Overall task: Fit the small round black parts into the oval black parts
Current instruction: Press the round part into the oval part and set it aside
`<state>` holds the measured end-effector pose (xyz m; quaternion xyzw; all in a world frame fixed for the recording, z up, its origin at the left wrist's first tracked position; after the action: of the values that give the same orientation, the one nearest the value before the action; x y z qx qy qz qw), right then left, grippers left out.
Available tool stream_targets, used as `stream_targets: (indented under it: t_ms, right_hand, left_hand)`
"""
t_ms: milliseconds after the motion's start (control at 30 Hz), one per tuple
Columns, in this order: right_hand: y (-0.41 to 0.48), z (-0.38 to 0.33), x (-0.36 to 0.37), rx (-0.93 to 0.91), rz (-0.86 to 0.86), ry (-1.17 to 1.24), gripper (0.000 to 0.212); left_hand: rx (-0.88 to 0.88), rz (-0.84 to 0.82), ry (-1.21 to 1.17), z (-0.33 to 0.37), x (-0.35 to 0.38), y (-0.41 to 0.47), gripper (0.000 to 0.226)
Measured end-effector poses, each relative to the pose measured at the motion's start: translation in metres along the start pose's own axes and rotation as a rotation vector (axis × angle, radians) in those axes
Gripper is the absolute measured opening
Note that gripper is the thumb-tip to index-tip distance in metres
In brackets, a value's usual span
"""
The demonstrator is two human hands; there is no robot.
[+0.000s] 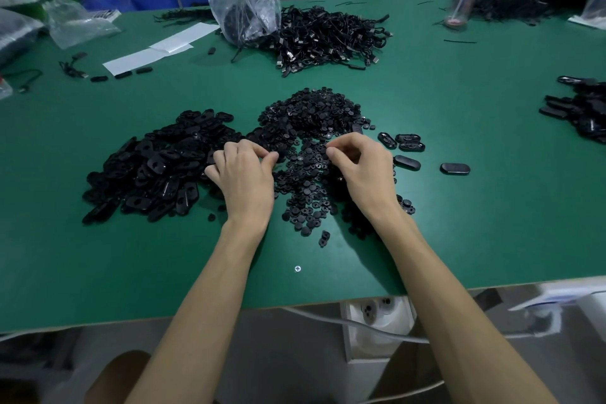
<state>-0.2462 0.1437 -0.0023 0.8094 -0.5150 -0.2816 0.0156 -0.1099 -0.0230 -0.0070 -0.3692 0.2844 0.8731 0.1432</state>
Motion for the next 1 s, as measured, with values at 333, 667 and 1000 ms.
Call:
stream_targets:
  t_ms: [333,667,1000]
  right_hand:
    - [-0.002,-0.009,-0.002,-0.056,-0.003,-0.015,0.013]
    - [-0.001,0.0,0.0,0.02,-0.029,0.176,0.012]
    - [-0.001,-0.002,0.001,0.035,-0.083,0.404,0.012]
  left_hand:
    - [0.201,-0.111,-0.625,0.03,0.005,-0.006,0.012]
    - [0.186,-0.245,-0.661,0.032,0.019,-0.009,0.025]
    - [0.239,-0.242,-0.649,0.036,0.017,-0.01,0.025]
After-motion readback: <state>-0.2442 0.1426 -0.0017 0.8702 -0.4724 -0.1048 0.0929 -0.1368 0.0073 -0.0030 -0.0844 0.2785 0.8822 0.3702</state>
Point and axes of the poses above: each hand's wrist, its own y-axis towards the middle knuckle, its own x-axis out of the palm, z = x × y, the point moved 8 cm from there along y, towards the middle knuckle, and after that the axes turned 1 degree about -y, right-handed, at the moved point
